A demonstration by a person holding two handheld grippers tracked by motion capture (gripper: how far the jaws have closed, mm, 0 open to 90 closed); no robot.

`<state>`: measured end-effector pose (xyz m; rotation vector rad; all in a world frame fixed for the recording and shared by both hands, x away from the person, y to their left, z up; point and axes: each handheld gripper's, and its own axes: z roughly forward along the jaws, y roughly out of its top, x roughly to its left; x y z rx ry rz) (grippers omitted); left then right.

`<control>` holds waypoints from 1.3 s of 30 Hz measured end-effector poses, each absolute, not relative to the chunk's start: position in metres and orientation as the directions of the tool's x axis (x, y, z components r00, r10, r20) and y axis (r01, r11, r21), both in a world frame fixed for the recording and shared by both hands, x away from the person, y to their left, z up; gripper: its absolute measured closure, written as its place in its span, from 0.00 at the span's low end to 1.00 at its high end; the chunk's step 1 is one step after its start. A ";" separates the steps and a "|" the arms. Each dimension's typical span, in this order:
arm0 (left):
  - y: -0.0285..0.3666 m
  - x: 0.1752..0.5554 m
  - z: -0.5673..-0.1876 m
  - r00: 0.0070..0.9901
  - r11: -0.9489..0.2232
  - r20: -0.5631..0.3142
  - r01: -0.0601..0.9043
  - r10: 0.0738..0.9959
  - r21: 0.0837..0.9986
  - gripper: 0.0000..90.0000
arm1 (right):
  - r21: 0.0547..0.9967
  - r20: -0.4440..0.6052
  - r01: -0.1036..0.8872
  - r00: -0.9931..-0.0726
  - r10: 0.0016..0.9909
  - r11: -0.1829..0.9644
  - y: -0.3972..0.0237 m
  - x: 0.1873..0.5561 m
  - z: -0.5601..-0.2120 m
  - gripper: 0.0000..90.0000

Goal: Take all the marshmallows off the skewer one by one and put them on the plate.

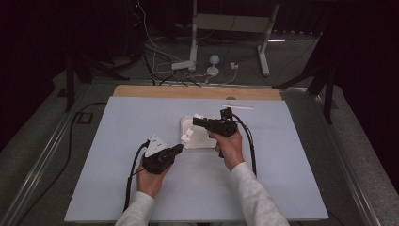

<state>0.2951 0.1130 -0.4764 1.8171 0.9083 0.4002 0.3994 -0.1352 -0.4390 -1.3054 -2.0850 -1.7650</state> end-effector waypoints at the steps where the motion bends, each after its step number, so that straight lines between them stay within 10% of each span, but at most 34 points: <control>1: 0.113 0.295 -0.476 0.661 -0.195 -0.133 0.399 0.739 0.896 1.00 | 0.755 0.575 0.654 -0.626 0.527 -0.047 -0.135 0.399 -0.439 0.82; 39: 0.120 0.289 -0.481 0.666 -0.228 -0.075 0.356 0.742 0.906 1.00 | 0.786 0.540 0.614 -0.634 0.553 -0.064 -0.138 0.401 -0.424 0.85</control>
